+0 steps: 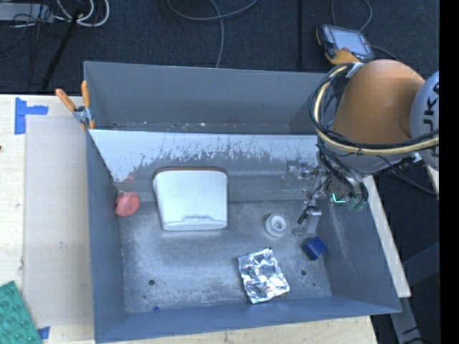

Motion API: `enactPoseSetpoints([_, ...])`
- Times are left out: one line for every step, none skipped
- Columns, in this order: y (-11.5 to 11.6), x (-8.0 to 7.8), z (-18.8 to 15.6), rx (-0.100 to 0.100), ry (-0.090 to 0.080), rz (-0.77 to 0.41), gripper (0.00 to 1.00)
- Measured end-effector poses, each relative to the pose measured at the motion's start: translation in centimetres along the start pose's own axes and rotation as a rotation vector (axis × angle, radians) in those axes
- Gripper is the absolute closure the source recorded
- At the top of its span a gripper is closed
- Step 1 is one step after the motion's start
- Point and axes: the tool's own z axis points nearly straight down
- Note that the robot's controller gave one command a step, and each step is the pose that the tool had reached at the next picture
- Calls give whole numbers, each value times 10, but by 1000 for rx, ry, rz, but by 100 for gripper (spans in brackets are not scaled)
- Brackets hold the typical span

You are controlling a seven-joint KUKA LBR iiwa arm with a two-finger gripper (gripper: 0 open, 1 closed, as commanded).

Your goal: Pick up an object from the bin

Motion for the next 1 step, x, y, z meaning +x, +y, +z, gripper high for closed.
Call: enactPoseSetpoints([-28, 62, 134, -1, 0, -359, 0])
